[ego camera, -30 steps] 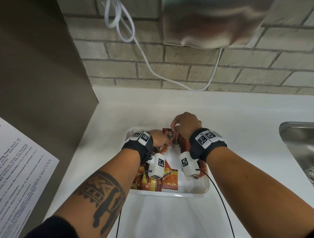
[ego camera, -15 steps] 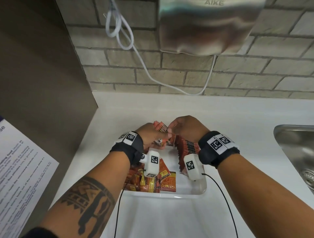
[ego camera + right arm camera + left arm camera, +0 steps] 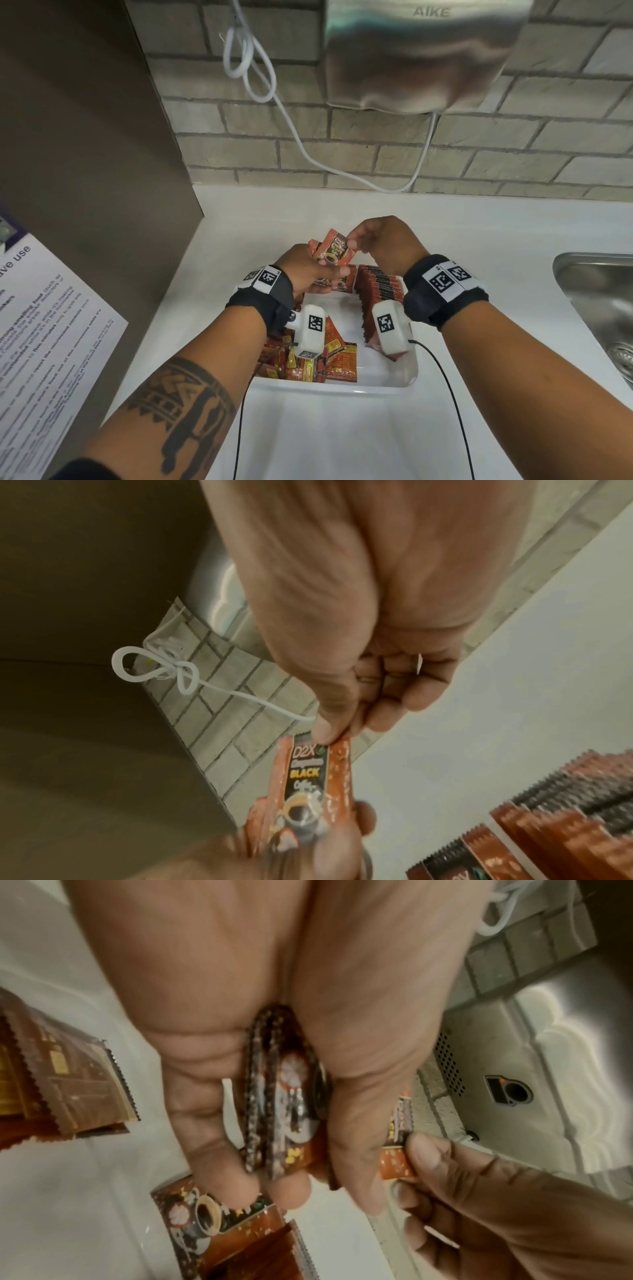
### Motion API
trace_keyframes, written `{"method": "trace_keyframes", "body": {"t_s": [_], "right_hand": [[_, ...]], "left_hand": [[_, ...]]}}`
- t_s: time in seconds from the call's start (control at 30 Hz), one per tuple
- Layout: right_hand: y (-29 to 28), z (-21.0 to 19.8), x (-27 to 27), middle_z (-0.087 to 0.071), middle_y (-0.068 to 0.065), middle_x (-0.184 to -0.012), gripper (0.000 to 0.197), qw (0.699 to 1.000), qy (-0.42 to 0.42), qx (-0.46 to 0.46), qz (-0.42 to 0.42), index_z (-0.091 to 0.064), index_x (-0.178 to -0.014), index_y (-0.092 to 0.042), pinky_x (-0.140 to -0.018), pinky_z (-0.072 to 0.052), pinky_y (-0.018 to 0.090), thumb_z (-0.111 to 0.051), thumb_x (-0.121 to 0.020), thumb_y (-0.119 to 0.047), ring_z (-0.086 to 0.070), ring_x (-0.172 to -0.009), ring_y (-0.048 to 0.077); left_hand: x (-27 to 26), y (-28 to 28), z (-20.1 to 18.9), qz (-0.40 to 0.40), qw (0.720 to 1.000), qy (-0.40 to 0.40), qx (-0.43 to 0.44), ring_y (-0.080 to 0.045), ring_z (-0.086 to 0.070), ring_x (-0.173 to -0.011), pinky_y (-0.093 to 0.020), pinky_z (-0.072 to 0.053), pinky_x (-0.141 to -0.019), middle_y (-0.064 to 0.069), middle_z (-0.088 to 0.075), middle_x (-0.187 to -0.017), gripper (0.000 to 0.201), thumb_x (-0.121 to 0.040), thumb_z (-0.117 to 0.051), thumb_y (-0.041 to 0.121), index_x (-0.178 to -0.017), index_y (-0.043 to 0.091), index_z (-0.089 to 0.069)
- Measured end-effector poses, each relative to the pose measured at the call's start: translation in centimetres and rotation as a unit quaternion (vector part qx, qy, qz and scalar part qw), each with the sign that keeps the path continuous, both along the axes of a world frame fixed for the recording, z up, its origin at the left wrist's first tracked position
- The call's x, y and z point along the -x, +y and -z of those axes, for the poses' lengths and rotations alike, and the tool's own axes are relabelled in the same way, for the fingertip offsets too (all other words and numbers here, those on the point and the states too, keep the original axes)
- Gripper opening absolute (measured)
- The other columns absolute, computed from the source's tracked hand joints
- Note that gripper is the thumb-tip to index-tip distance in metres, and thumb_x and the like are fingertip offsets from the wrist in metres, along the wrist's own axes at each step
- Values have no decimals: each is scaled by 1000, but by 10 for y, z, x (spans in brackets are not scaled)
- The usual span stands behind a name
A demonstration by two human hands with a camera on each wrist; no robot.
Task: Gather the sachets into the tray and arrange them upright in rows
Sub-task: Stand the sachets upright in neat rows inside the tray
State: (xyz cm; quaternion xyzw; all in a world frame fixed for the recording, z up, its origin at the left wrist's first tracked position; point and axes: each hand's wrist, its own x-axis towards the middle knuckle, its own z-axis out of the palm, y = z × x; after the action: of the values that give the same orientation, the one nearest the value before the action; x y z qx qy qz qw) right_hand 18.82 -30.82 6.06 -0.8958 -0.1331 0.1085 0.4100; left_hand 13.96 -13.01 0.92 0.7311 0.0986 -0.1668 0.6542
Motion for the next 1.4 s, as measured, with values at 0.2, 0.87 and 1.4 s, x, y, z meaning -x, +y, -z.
{"method": "trace_keyframes", "body": {"t_s": [0.2, 0.87, 1.4], "right_hand": [[-2, -4, -8, -61, -15, -75, 17, 991, -78, 107, -10, -70, -80, -21, -56, -37, 4, -65, -93, -11, -54, -70, 2], [13, 39, 0, -59, -1, -99, 25, 957, -40, 287, -24, -69, -71, -35, -88, -50, 39, -59, -86, -17, -58, -99, 22], [12, 45, -8, -53, -4, -100, 17, 960, -46, 274, -26, -68, -81, -38, -85, -40, 34, -67, -89, -23, -55, -100, 19]], "left_hand": [[2, 15, 0, -60, 991, 12, -123, -13, -68, -60, -26, -61, -59, -10, -74, -84, 23, -85, -81, 29, -93, 9, -73], [-6, -25, 4, 109, 957, 176, -201, -21, -60, -56, -36, -49, -74, -12, -66, -85, 23, -94, -66, 23, -83, 2, -65], [-9, -24, 10, 115, 952, 172, -226, -15, -59, -50, -20, -43, -47, -4, -64, -70, 19, -94, -65, 21, -79, 9, -64]]}}
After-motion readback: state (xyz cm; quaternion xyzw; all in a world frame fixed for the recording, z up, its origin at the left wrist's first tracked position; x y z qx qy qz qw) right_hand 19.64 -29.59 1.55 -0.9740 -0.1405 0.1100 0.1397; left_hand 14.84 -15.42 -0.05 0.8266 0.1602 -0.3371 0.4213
